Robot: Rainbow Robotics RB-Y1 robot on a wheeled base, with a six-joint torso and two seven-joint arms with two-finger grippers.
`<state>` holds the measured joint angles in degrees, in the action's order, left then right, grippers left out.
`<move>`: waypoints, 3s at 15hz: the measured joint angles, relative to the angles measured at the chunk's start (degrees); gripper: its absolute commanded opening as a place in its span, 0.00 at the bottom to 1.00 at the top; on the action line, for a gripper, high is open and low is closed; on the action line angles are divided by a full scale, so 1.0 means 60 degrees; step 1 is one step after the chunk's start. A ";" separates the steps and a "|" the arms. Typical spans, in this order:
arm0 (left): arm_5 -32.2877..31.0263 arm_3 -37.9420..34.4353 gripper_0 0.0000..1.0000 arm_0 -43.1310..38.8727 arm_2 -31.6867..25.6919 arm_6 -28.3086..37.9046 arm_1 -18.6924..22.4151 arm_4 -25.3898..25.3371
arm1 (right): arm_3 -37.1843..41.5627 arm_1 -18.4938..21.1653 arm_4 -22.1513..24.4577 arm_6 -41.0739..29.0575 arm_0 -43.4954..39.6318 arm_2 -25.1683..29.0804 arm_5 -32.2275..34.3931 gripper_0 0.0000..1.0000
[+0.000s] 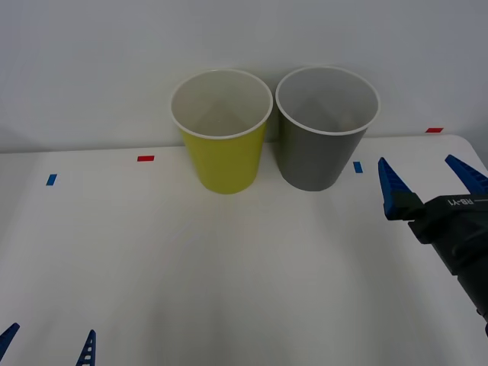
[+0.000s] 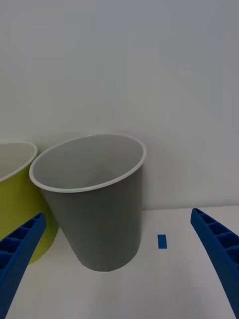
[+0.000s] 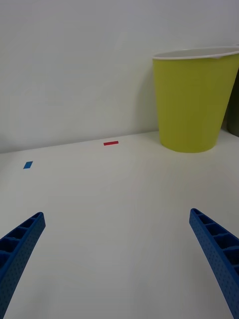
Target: Put cans in the gray bin and PET bottles in the light green bin.
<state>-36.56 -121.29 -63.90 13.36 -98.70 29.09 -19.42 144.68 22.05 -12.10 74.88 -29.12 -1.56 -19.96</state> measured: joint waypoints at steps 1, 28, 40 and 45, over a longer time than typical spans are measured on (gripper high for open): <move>0.0000 0.0000 1.00 0.0000 0.0000 0.0000 0.0000 0.0000 | -0.0307 0.0004 0.0077 0.0101 -0.0289 -0.0091 0.0667 1.00; 0.0000 0.0000 1.00 0.0000 0.0000 0.0000 0.0000 0.0000 | -0.3241 0.0240 -0.0281 0.2674 -0.5772 -0.2108 0.8489 1.00; 0.0000 0.0000 1.00 0.0000 0.0000 0.0000 0.0000 0.0000 | -0.3240 0.0281 -0.0251 0.2624 -0.5796 -0.2085 0.8502 1.00; 0.0000 0.0000 1.00 0.0000 0.0000 0.0000 0.0000 0.0000 | -0.3240 0.0281 -0.0252 0.2624 -0.5796 -0.2084 0.8501 1.00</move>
<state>-36.56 -121.29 -63.90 13.36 -98.70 29.09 -19.42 125.24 23.73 -13.61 90.63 -63.90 -14.07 31.04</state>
